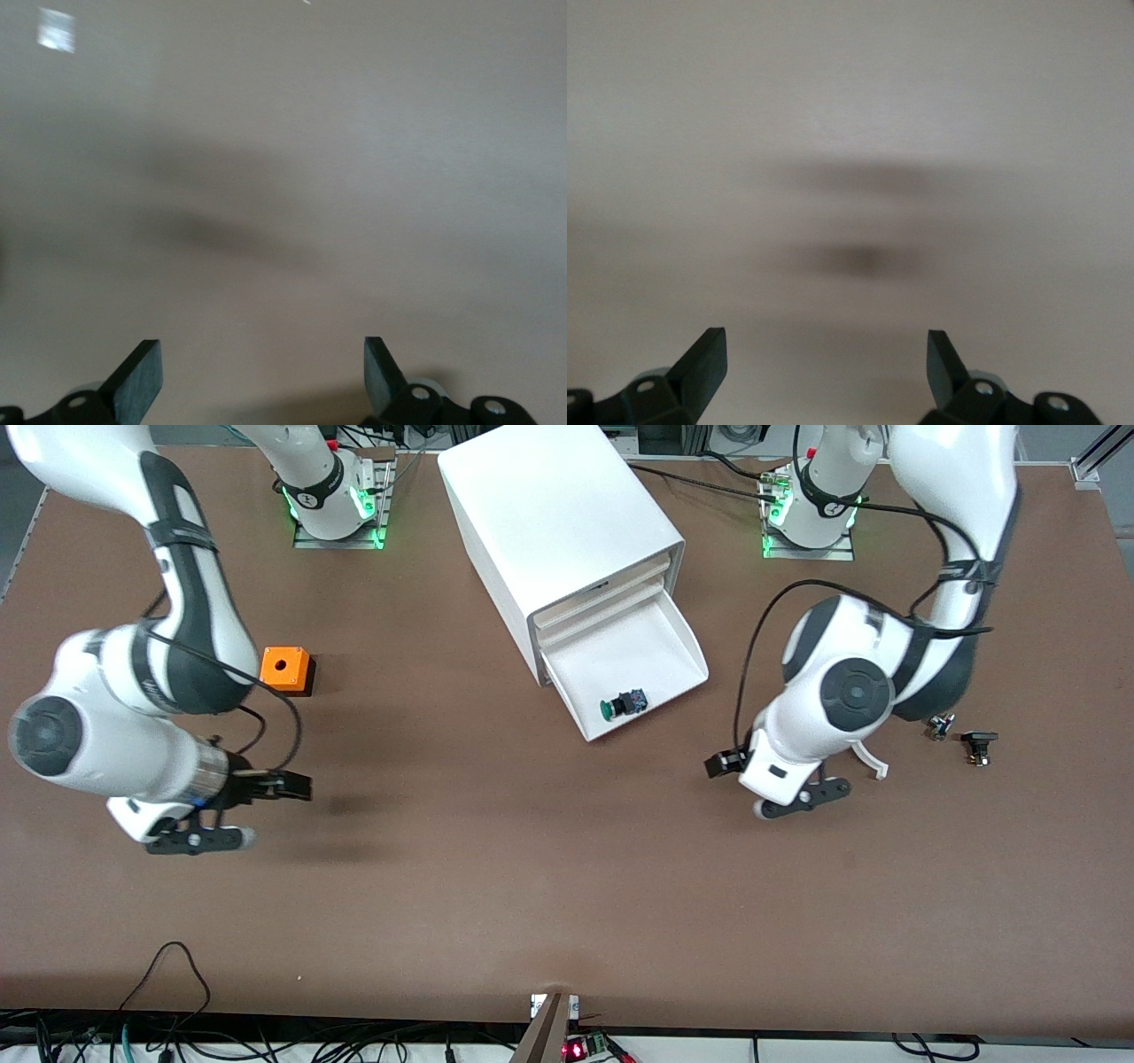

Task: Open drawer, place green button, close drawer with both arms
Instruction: 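Withdraw the right gripper while the left gripper moves to the drawer front, then push the drawer shut into the cabinet with the left gripper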

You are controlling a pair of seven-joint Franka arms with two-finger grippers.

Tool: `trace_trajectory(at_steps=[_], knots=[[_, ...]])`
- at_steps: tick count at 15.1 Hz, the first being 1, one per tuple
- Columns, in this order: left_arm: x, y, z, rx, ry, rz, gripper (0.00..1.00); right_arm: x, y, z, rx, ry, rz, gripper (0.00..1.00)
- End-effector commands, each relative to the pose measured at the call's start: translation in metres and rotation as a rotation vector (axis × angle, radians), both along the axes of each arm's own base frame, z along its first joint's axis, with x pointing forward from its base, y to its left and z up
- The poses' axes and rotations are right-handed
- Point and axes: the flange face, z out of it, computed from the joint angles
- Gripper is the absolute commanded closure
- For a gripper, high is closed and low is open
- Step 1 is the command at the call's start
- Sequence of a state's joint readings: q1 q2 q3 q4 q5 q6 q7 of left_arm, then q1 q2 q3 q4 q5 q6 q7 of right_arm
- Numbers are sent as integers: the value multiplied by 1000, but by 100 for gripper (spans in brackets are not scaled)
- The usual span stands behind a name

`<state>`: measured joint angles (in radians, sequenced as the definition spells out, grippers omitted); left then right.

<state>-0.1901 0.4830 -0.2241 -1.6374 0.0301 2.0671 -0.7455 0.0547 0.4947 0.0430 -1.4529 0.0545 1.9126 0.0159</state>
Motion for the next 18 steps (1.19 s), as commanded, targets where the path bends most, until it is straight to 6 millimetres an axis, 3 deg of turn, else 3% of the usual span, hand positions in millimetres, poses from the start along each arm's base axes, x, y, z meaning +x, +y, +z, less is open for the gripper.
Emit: trace_trajectory(at_steps=[1,4,7,12,15,18], knots=[[-31,-26,-26,-18,-51,62,0,-44,-30,42,-17,-53,8,0],[-55,-45,-54,-37,-77,70,0,-69,-46,90,-26,-78,-10,0],[-75,-56,-75,-52,-95,80,0,-89,-49,145,-26,-108,-19,0],[-104,-78,-95,-45,-67,76,0,-98,-51,215,-33,-146,-19,0],[-124,-90,-105,-41,-33,47,0,-96,-50,231,-33,-182,-20,0],[-141,-104,-107,-50,-1,27,0,-95,-49,227,-35,-170,-46,0]])
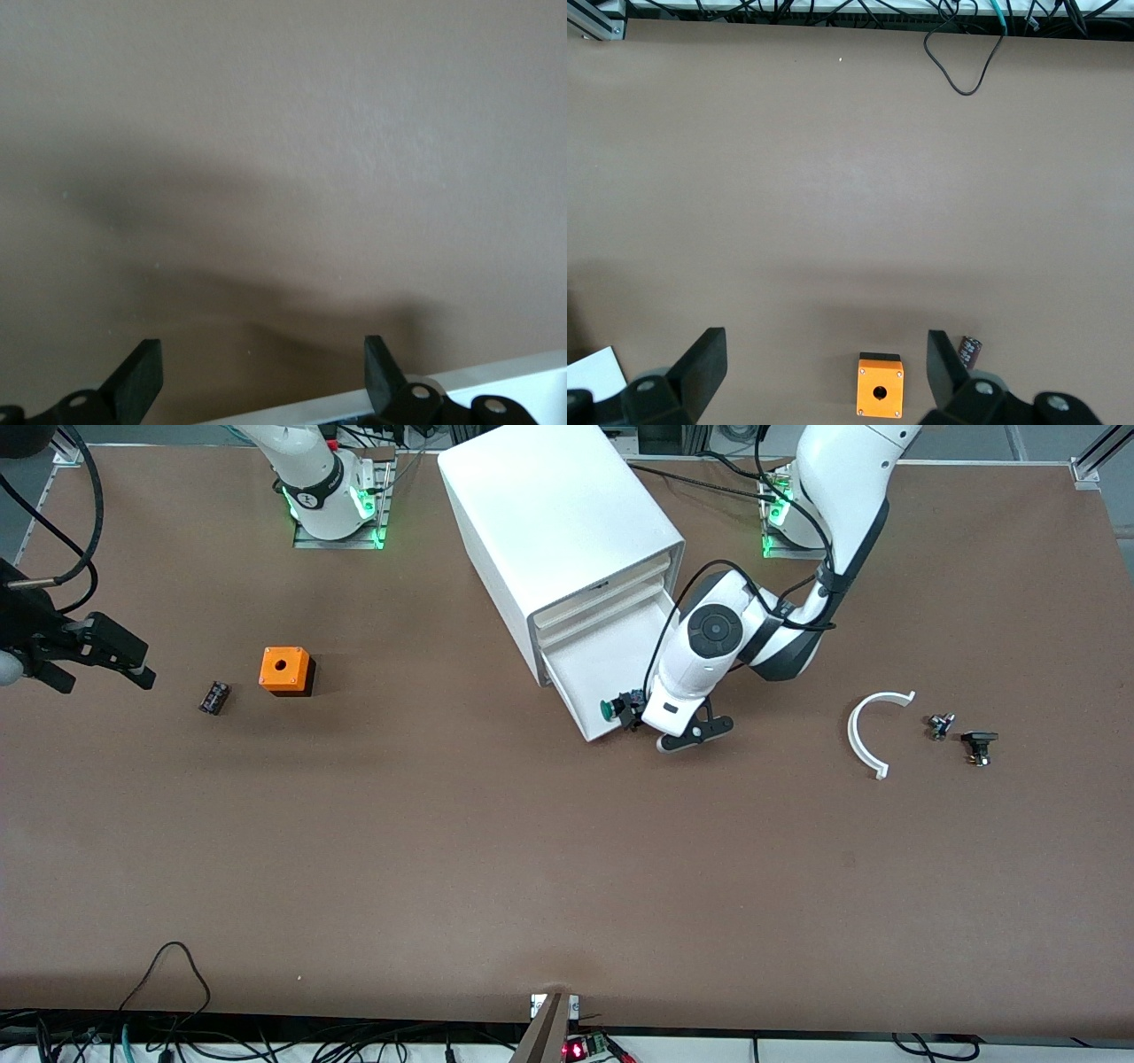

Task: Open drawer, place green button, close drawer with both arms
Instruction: 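Push the drawer shut into the cabinet with the left gripper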

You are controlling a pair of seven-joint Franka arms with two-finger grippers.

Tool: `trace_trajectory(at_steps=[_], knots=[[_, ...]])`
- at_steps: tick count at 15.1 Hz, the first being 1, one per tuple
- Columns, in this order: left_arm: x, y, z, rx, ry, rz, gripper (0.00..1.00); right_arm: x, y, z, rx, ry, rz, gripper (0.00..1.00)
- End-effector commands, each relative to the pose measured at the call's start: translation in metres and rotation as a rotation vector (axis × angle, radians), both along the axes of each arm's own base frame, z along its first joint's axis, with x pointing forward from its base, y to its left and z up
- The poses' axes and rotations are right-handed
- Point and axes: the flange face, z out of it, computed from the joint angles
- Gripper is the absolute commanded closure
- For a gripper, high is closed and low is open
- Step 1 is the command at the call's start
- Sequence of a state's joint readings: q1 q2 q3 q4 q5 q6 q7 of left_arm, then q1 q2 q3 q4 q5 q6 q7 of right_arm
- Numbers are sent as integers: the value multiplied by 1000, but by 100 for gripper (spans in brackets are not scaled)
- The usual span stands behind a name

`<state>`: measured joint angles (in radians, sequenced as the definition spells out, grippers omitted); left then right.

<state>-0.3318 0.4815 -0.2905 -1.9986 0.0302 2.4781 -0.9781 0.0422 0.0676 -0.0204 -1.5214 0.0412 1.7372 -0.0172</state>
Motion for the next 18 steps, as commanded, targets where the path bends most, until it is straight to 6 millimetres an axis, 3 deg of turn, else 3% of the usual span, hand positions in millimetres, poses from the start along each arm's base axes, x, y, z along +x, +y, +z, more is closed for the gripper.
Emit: trace_trajectory(at_steps=[1,7,9,14,18], knots=[[-22,-9,5,0,26,3,0,4,2,0,-12,15,-25,0],[-56,-38,2,-7,64,-8,0,-1,5,-5,-15,79,-9,0],[-64,-40,0,-4,73,-19,0,-3,5,10,-14,66,-11,0],[-85,-60,2,-9,96,-23,0,-6,7,8,-18,92,-18,0],[-100,-70,4,3,124,-50,0,-1,0,-10,-20,126,-31,0]])
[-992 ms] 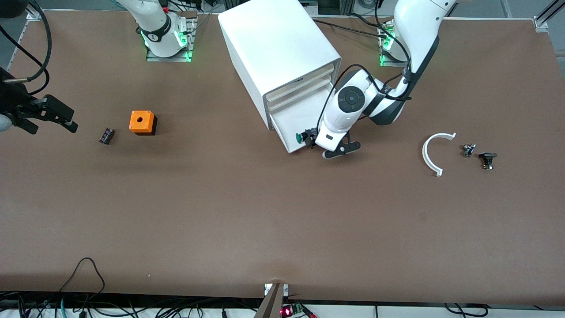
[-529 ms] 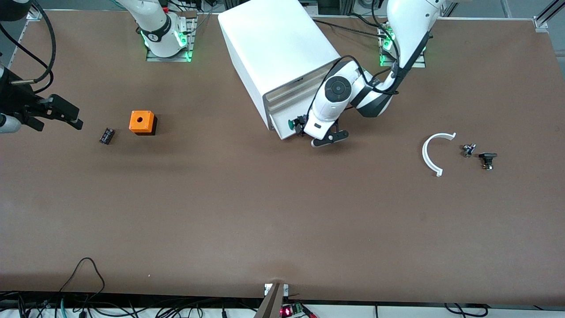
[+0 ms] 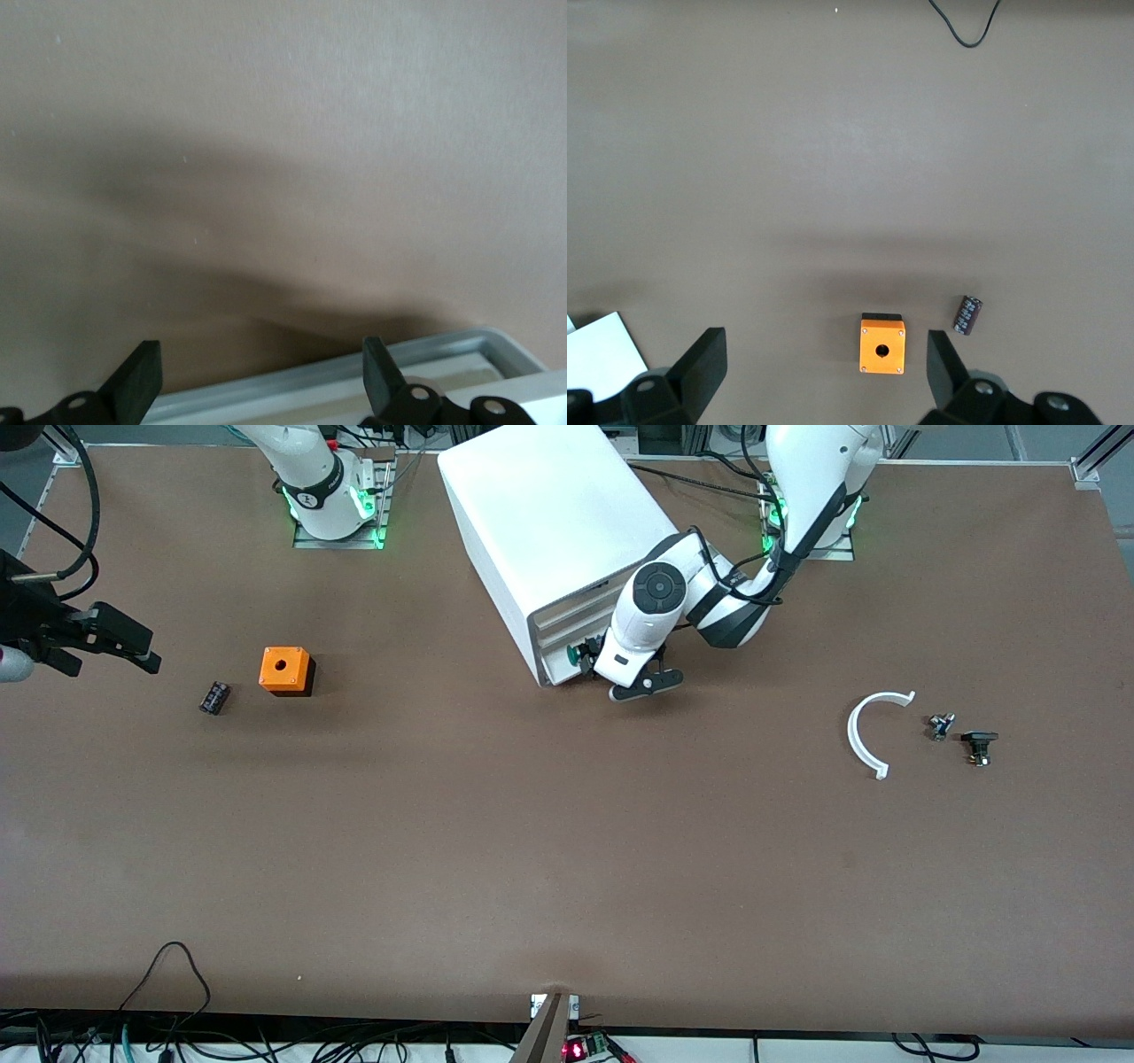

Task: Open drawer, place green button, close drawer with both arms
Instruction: 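Push the drawer shut into the cabinet with the left gripper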

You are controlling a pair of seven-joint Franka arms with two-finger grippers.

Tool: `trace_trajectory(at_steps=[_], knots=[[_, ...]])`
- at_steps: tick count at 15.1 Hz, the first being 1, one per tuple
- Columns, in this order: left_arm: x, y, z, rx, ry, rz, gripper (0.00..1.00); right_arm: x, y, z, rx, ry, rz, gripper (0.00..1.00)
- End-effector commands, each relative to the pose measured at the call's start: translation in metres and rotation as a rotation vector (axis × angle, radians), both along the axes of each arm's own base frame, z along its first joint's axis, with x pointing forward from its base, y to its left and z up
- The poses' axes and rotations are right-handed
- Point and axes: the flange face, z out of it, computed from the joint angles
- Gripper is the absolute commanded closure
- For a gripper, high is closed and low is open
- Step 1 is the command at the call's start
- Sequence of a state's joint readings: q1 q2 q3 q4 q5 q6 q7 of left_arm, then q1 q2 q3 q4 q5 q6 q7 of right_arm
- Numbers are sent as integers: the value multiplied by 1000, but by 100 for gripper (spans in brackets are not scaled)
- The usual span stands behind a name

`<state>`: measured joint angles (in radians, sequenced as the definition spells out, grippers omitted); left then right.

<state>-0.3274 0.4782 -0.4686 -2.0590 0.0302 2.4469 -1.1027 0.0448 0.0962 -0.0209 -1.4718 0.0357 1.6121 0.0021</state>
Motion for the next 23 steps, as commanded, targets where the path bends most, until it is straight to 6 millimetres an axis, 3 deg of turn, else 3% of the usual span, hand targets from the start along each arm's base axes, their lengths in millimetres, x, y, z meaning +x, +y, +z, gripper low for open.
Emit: trace_trajectory(at_steps=[1,15,19,23], knots=[[-20,-6,12,16,23,-10,0,1,-2,-6,-15,24,-18,0],[-31,-16,15,20,37,-8,0,4,5,-3,-14,10,-2,0],[-34,-18,15,20,41,-15,0,4,1,14,-20,-19,-6,0],[-37,-18,15,33,55,-16,0,3,1,15,-36,-23,-4,0]])
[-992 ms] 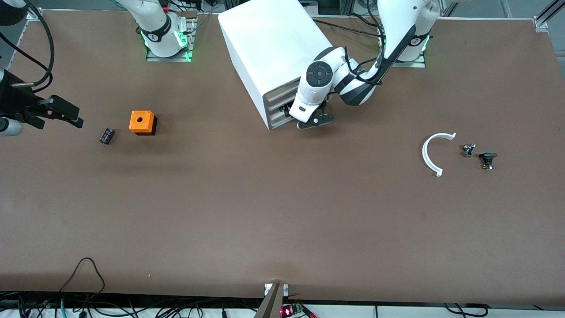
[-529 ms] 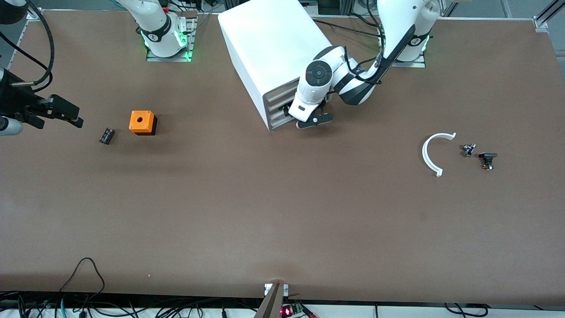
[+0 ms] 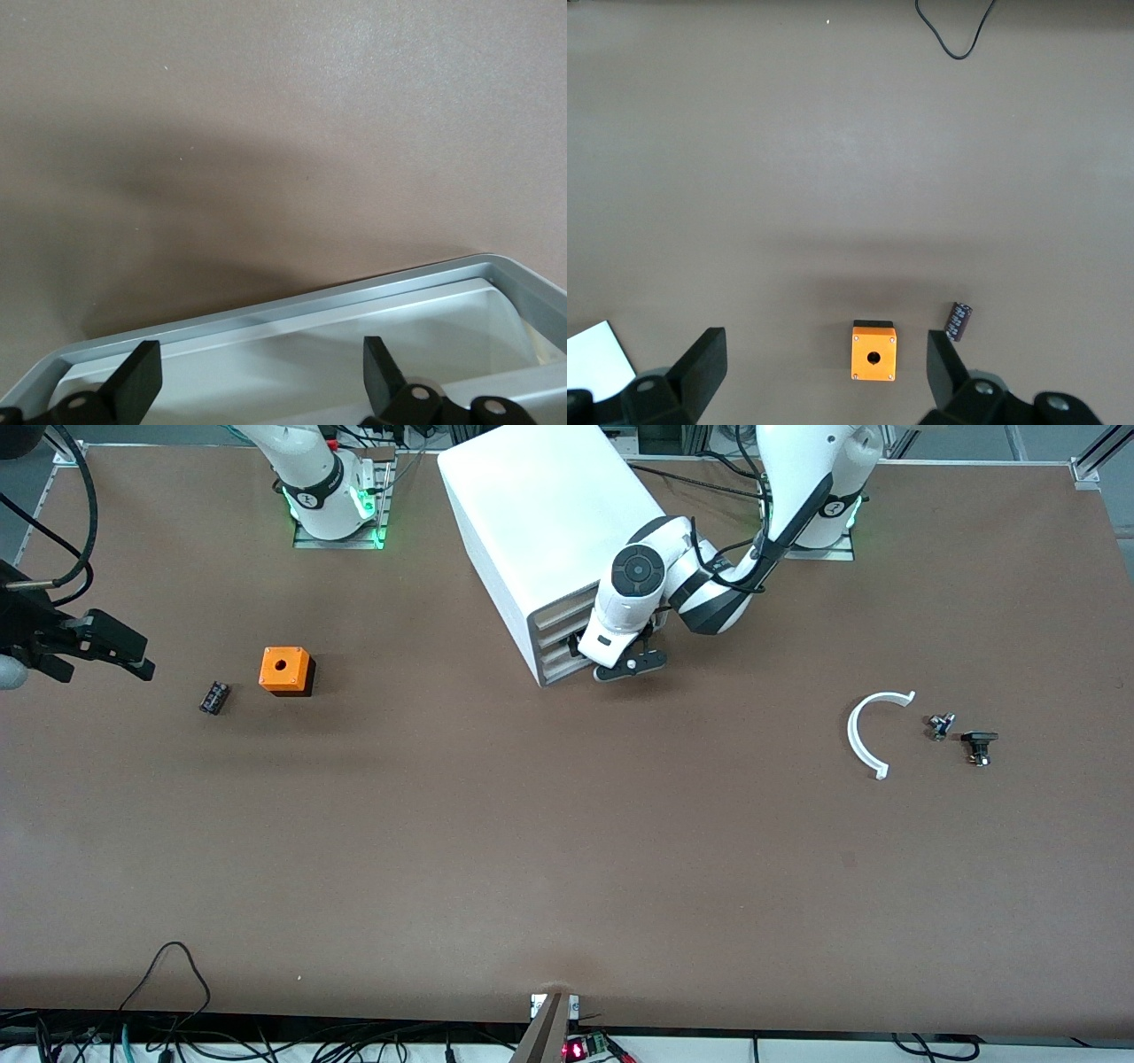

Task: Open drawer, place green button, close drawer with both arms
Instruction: 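Push the drawer shut into the cabinet with the left gripper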

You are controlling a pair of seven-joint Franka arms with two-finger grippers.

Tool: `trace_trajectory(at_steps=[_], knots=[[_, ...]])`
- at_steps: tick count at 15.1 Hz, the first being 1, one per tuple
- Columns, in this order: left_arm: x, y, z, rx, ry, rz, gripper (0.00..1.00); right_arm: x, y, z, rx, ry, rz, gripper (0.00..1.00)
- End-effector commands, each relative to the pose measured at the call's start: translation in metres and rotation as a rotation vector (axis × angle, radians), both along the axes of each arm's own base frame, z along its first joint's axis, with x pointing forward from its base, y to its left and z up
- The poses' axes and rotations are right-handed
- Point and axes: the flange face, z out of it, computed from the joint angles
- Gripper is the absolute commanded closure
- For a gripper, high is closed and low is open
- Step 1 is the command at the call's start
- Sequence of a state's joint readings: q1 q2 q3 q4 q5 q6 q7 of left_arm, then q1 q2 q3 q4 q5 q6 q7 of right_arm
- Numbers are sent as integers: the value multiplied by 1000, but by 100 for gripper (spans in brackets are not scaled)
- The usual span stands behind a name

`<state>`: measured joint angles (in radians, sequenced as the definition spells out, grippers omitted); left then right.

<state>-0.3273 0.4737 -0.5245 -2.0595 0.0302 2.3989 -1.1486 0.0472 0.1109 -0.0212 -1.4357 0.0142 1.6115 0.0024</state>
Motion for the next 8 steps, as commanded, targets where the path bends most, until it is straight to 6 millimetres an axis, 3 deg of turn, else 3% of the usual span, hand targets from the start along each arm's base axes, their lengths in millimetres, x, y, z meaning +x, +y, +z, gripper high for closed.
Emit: trace_trajectory(at_steps=[1,6,8], knots=[[-10,1,10,14,13,-2,0,-1,2,7,-16,-4,-7,0],[26,15,36,-3,-23,33,0,1,4,6,-15,-9,-4,0],[52,28,56,28,2,17,0,1,9,6,-19,-11,3,0]])
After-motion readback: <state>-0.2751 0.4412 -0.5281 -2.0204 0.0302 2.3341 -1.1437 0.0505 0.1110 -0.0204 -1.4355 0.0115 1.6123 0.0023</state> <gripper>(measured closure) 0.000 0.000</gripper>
